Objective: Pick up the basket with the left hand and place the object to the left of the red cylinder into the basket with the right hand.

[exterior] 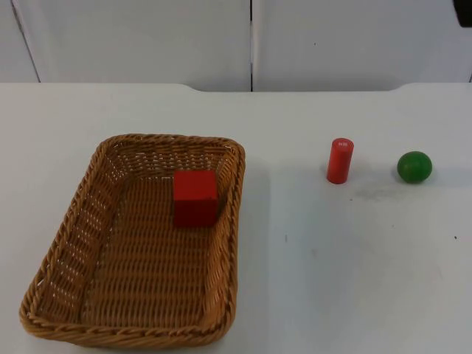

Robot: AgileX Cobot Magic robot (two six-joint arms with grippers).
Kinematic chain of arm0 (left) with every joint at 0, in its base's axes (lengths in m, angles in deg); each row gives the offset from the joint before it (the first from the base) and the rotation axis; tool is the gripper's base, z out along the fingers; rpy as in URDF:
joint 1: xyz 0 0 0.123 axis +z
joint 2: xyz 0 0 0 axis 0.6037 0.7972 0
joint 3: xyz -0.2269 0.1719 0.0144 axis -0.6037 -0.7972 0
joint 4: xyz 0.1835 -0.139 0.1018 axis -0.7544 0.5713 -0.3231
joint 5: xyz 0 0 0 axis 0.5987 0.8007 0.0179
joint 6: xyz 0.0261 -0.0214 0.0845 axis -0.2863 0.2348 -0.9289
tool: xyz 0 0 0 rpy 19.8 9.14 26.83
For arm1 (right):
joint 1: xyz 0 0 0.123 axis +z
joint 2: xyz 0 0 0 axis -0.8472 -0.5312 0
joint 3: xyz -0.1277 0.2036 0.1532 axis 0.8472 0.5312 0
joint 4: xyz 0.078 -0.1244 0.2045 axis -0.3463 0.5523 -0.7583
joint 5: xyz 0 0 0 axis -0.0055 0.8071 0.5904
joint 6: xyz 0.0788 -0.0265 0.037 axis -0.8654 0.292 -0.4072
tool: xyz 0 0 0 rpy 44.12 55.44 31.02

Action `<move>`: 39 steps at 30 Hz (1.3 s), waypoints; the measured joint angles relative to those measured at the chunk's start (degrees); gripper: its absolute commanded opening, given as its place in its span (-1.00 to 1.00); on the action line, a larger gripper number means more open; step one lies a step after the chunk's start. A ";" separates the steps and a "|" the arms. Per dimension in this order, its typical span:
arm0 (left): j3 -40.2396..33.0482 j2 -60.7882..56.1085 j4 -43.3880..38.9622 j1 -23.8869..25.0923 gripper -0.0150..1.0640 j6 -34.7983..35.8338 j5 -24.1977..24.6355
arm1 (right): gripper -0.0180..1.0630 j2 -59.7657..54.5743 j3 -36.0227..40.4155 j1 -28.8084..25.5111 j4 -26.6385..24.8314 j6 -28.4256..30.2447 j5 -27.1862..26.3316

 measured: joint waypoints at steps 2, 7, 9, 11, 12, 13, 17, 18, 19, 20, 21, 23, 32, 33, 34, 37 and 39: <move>-2.22 -2.54 0.00 0.00 0.97 0.00 0.41 | 0.42 2.16 2.14 0.00 0.00 -0.20 -0.75; -6.14 -7.19 -1.65 0.00 0.97 2.20 1.01 | 0.42 6.64 6.36 0.00 0.00 -1.30 -1.53; -6.62 -8.15 -2.51 0.00 0.97 3.25 1.27 | 0.42 7.75 7.12 0.00 0.00 -1.48 -1.53; -7.27 -9.93 -5.10 0.00 0.97 5.24 1.98 | 0.42 10.08 8.79 0.00 0.00 -1.56 -1.53; -7.47 -11.13 -6.44 0.00 0.97 6.61 2.25 | 0.42 11.15 9.53 0.00 0.00 -1.56 -1.53; -7.82 -12.27 -7.51 0.00 0.97 7.51 2.25 | 0.42 12.46 10.10 0.00 0.00 -1.56 -1.53; -9.27 -15.44 -10.64 0.00 0.97 10.85 2.37 | 0.42 16.61 11.39 0.00 0.00 -1.61 -0.83; -9.72 -16.35 -11.19 0.00 0.97 11.89 2.37 | 0.42 17.76 11.39 0.00 0.00 -1.61 -0.43; -9.72 -16.35 -11.19 0.00 0.97 11.89 2.37 | 0.42 17.76 11.39 0.00 0.00 -1.61 -0.43; -10.11 -17.82 -12.45 0.00 0.97 13.57 2.68 | 0.42 18.64 11.39 0.00 0.00 -1.61 -0.03; -10.16 -18.66 -12.89 0.00 0.97 14.25 2.95 | 0.42 19.69 11.39 0.00 0.00 -1.61 0.41; -10.16 -19.70 -14.25 0.00 0.97 14.73 3.28 | 0.42 21.56 11.39 0.00 0.54 -1.61 1.57; -10.25 -23.06 -24.47 0.00 0.97 19.95 7.65 | 0.42 25.88 11.51 0.00 4.30 -4.33 8.31; -10.25 -23.17 -25.36 0.00 0.97 20.21 8.34 | 0.42 26.31 11.51 0.00 4.76 -4.87 9.28; -10.30 -23.17 -26.53 0.00 0.97 20.36 9.11 | 0.42 27.20 11.51 0.00 5.63 -5.49 9.99; -10.78 -23.17 -27.28 0.00 0.97 20.48 9.50 | 0.42 28.75 12.04 0.00 6.07 -6.03 10.12; -12.35 -23.17 -27.41 0.00 0.97 20.59 9.61 | 0.42 30.86 12.54 0.00 6.91 -6.69 10.57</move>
